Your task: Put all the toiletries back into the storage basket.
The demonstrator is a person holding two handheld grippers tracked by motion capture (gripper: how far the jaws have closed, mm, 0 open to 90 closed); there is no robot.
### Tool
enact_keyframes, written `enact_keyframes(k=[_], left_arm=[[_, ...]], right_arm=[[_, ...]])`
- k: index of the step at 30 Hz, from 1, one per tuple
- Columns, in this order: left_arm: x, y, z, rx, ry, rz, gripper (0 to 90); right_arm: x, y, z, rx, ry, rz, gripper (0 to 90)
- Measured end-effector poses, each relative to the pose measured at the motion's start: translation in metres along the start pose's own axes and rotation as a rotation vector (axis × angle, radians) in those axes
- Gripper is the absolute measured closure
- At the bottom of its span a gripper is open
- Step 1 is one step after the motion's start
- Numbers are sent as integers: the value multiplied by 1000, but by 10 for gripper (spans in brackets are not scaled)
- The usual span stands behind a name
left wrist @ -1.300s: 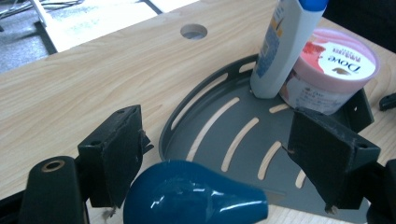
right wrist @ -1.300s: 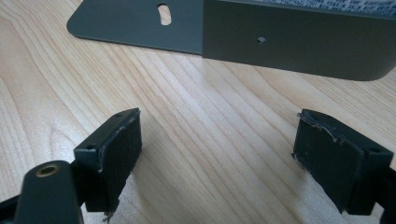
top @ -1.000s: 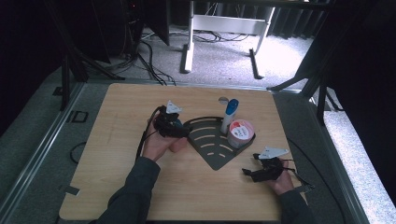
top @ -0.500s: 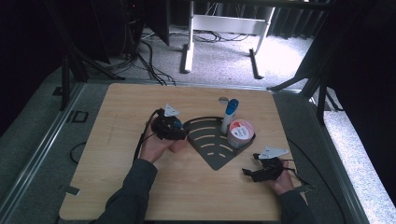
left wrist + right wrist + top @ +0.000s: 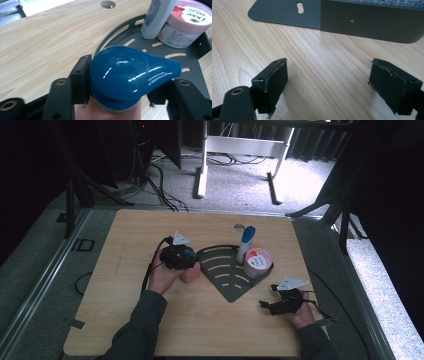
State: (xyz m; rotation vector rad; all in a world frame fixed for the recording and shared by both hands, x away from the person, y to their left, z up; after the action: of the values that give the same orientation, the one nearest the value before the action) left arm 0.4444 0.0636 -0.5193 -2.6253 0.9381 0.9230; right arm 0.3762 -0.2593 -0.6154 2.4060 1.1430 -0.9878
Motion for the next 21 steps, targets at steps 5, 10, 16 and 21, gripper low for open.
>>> enact_keyframes(k=[5,10,16,21], left_arm=[[-1,-2,0,0,5,0,501],[-1,-2,0,-4,10,3,517],[-1,-2,0,2,12,3,520],[-2,-1,0,0,20,-4,524]], right_arm=[[0,0,0,0,0,0,150],[0,0,0,0,0,0,150],[0,0,0,0,0,0,150],[0,0,0,0,0,0,150]])
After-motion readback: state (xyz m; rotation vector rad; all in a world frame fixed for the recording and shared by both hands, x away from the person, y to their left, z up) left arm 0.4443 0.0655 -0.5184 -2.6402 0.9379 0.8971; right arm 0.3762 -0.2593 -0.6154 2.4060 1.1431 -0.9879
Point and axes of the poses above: each handheld gripper's, and its own axes: x roughly forward along the jaws, z roughly out of its underside, y roughly to its right, the point moved 8 cm from there along x, roughly forward along the jaws, and after that the axes turned 2 degrees about x, right-handed, at the moved point
